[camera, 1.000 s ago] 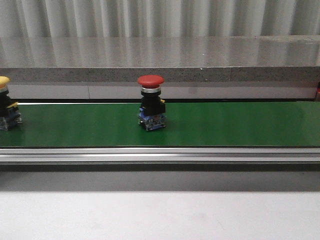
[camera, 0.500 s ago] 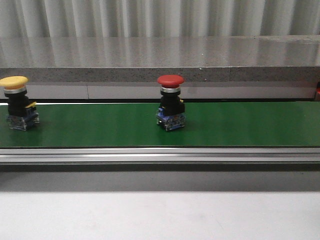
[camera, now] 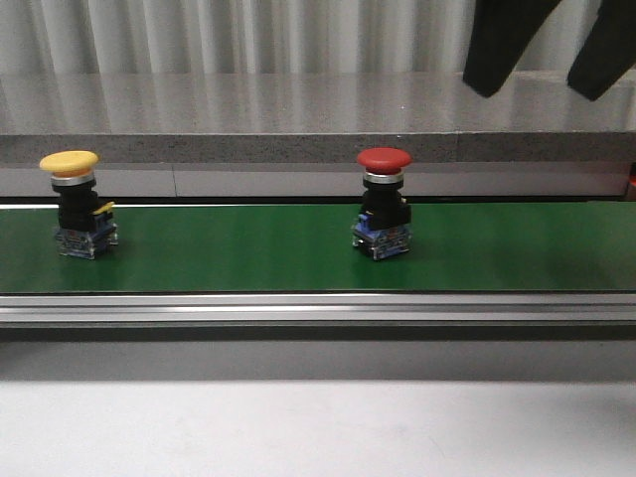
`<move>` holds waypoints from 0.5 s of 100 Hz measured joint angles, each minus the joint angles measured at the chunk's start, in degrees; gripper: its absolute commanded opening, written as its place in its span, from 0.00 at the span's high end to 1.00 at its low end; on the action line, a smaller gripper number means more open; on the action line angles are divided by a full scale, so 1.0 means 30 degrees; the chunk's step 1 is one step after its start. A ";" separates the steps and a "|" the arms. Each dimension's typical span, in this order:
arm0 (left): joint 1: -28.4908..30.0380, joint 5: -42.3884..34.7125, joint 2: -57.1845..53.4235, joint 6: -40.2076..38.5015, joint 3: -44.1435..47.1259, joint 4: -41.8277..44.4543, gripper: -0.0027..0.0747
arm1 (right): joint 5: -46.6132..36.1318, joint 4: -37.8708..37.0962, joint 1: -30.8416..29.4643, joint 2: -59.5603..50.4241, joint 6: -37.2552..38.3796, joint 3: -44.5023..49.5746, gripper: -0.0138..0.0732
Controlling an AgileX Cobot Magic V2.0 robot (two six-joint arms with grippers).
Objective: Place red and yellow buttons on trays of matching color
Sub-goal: 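Lower the right gripper onto the red button on the belt and lift it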
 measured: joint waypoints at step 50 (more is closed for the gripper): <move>0.0000 0.0034 0.0000 0.0000 0.0000 0.0000 0.99 | -0.1167 0.1573 0.0063 0.5143 -0.4003 -0.1701 0.09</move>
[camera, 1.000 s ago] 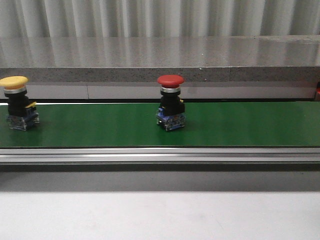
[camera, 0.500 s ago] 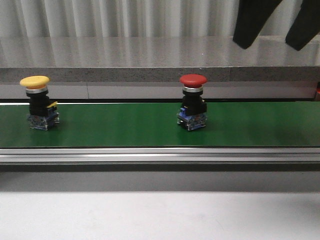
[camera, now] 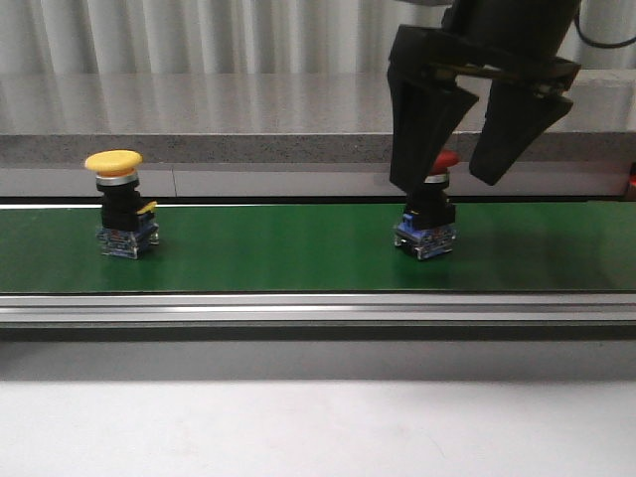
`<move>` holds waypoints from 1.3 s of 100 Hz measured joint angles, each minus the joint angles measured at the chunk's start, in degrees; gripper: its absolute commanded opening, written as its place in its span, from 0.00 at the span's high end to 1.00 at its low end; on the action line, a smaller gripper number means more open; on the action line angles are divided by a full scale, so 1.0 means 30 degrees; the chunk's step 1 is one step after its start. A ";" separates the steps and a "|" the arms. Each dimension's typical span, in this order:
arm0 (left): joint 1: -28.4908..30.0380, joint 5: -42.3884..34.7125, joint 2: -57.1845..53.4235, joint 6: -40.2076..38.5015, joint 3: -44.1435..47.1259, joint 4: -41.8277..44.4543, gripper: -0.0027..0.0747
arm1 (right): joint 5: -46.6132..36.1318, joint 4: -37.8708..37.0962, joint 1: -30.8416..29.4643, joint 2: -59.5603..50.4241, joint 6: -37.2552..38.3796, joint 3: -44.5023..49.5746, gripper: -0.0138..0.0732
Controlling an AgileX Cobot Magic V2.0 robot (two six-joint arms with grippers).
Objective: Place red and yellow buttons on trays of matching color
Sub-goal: 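Lower the right gripper onto the red button on the belt and lift it, then carry the red button to the red tray and open the right gripper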
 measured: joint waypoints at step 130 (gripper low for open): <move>0.0000 0.0107 0.0000 0.0000 0.0000 0.0000 0.99 | -0.1565 -0.0475 -1.3196 -0.2415 0.2246 -0.0049 0.70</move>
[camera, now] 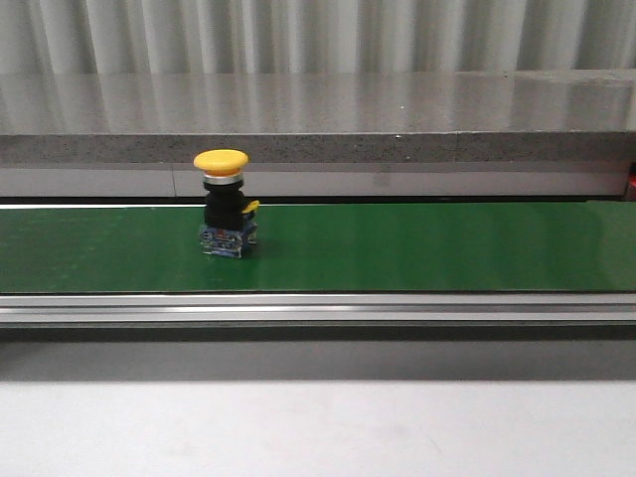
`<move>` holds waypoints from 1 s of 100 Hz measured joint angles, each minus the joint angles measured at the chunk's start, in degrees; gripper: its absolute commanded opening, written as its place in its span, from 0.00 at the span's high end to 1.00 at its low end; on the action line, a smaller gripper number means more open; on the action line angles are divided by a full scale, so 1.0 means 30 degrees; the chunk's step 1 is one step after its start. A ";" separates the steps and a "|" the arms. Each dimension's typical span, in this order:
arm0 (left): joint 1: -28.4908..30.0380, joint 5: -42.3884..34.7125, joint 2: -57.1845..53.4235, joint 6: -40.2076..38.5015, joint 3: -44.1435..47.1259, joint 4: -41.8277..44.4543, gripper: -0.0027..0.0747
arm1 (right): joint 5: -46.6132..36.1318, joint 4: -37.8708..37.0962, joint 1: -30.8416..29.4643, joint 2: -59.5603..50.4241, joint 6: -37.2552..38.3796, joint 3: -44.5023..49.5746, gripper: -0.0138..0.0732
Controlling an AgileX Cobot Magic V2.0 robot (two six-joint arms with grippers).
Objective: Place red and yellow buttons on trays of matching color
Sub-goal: 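Carry the red button to the red tray and open the right gripper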
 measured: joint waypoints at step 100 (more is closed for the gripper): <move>0.0000 0.0000 0.0000 0.0000 0.0000 0.0000 0.99 | -0.4506 -0.2538 -0.4493 0.4204 0.4749 0.0000 0.70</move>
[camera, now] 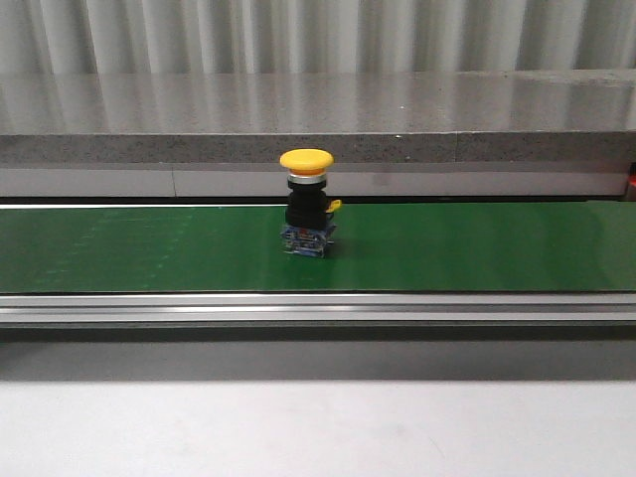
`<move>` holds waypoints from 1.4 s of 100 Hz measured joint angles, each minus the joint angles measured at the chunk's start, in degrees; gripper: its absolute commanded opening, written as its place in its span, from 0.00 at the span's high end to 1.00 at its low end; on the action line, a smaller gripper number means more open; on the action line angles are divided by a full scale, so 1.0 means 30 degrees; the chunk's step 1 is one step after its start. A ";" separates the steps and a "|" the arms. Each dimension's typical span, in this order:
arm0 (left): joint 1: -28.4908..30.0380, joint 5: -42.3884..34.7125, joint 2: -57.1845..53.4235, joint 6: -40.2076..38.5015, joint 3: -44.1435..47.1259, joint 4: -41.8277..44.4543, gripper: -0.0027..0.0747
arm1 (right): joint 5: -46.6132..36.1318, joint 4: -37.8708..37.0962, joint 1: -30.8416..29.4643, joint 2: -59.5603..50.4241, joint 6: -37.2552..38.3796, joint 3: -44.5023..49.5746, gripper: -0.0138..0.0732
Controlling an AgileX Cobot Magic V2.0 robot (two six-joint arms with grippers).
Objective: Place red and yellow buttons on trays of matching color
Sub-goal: 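Carry the red button to the red tray and open the right gripper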
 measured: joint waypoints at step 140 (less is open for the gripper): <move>0.0000 0.0000 0.0000 0.0000 0.0000 0.0000 0.99 | -0.2311 0.0071 0.0316 -0.3240 0.0043 0.1678 0.24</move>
